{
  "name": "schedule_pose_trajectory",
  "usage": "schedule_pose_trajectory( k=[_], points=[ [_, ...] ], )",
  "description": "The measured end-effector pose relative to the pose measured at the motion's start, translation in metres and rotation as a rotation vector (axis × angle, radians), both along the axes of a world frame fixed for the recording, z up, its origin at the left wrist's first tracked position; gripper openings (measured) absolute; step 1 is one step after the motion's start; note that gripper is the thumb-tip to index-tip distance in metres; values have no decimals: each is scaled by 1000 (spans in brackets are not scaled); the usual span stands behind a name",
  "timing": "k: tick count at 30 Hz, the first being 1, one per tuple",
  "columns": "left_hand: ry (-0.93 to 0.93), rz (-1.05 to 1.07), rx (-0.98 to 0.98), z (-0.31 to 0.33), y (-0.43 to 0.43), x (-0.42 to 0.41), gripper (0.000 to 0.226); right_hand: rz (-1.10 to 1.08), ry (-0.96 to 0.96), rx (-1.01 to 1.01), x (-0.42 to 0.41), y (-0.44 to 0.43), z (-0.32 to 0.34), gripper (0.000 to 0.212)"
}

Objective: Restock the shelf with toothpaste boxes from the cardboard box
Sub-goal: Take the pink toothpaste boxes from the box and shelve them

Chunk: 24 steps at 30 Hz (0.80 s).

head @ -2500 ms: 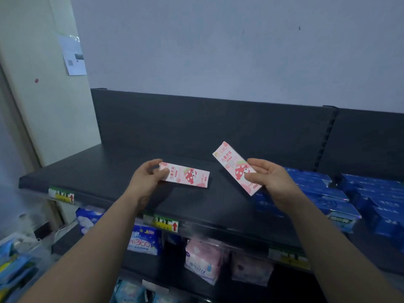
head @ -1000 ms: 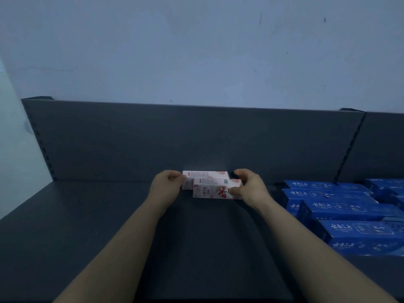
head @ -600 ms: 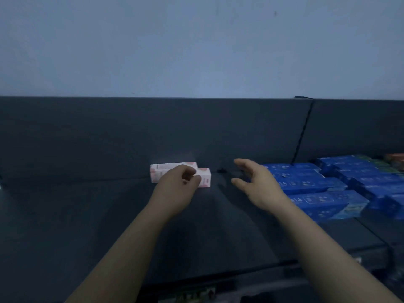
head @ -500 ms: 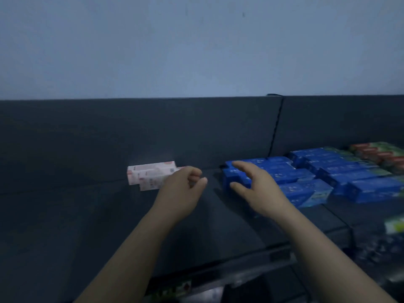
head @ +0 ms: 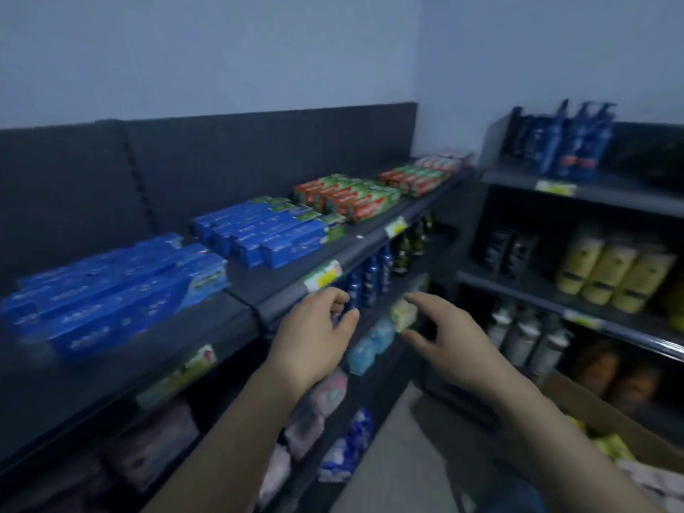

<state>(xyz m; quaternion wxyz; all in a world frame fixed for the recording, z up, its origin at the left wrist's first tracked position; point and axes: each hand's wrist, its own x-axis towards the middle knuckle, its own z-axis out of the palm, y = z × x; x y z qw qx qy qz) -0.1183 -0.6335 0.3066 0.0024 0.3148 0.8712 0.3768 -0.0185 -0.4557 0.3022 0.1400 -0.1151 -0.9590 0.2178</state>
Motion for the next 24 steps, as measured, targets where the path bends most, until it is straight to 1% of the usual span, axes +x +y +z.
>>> schedule_pose_trajectory(
  k=[6,10,13,17,24],
  points=[
    [-38,-208,-105,-47,136,47,32,-283,-144,-80,104,110,-31,56],
    [-96,-335,-193,-79,207,74,34,-472,-147,-113,165,163,-54,52],
    [-152,-408,-245,-105,252,85,34,-612,-168,-186,200,193,-75,49],
    [-201,-499,-342,-141,306,93,35,-771,-190,-278,233,232,-113,50],
    [-255,-639,-464,-197,408,82,28,-1005,-353,-379,247,309,-178,50]
  ],
)
